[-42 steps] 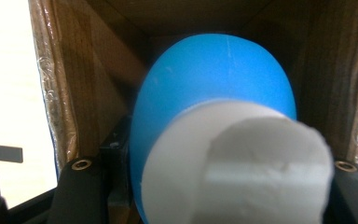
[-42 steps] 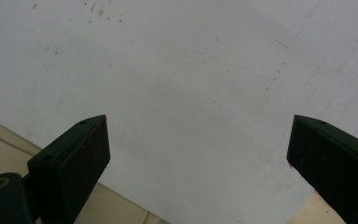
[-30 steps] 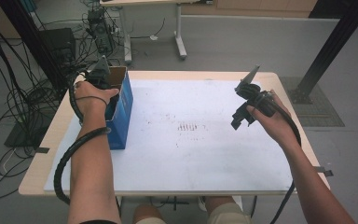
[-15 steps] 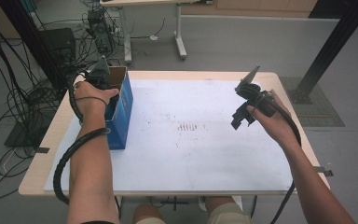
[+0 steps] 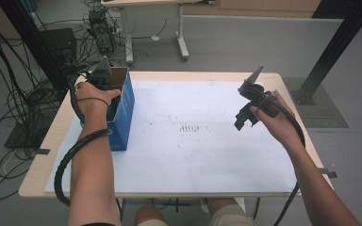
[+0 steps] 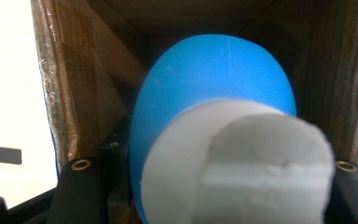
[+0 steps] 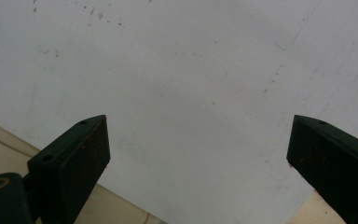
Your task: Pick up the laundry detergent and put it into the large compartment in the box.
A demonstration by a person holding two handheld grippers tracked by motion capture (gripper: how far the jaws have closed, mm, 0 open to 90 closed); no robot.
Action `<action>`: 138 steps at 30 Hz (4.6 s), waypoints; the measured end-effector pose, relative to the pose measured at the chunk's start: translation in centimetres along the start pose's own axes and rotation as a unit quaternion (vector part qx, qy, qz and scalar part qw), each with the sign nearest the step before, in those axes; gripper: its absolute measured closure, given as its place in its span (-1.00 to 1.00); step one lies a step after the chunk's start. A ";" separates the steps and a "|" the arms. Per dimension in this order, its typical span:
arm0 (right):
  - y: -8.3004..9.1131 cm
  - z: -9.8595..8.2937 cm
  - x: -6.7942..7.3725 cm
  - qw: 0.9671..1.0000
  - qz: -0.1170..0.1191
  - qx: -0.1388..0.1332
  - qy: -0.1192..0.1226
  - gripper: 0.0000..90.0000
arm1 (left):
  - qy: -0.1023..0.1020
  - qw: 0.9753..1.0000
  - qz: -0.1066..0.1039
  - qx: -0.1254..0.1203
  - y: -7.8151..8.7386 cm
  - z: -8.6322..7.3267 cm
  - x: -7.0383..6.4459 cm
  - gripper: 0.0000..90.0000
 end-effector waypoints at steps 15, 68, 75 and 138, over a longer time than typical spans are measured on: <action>0.0 -0.1 0.0 1.000 0.000 -0.001 -0.001 -0.86 | -0.001 1.000 0.002 -0.002 0.0 -0.1 -0.1 -0.18; 0.2 -0.1 0.1 1.000 0.003 -0.005 0.000 -0.86 | -0.003 1.000 0.001 -0.003 0.0 -0.1 -0.1 -0.18; 0.2 0.0 0.3 1.000 0.002 -0.004 0.003 -0.86 | -0.005 1.000 0.000 -0.002 0.0 -0.1 0.0 -0.18; 0.3 0.6 1.2 1.000 0.004 -0.010 0.013 -0.86 | -0.041 0.999 -0.009 -0.029 6.5 -1.1 -0.1 -0.45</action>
Point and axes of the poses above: each handheld gripper's, and its own axes: y roughly backward along the jaws, z roughly out of its top, x roughly to its left, the point moved 6 cm from there along -y, roughly forward along the jaws, and after that the axes turned 2 degrees about -z, right-handed, at the moved point
